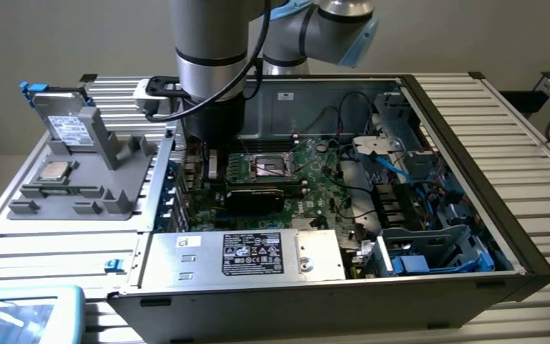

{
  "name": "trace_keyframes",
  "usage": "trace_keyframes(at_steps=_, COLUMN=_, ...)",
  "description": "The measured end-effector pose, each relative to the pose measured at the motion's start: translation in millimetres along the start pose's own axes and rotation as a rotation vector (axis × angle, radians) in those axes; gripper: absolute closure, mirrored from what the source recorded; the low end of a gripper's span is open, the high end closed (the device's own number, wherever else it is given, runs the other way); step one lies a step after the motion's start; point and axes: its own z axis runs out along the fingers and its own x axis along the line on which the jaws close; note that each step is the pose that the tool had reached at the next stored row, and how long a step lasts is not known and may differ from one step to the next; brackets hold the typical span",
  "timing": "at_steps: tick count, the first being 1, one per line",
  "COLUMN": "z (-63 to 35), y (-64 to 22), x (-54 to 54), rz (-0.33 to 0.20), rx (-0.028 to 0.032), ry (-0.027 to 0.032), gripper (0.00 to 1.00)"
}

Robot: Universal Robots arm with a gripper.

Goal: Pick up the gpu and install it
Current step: 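Press down on the gpu until it lock into place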

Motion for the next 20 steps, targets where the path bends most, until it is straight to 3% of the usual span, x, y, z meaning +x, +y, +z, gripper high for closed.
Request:
trace_keyframes(at_steps=17, z=5.1, y=-0.4, x=0.0, rz=0.0, rx=0.0, ry=-0.0001, gripper=0.88)
trace_keyframes(at_steps=20, z=-0.1, y=-0.1, x=-0.6, rz=0.0, rx=0.0014, ry=-0.0026, gripper=0.88)
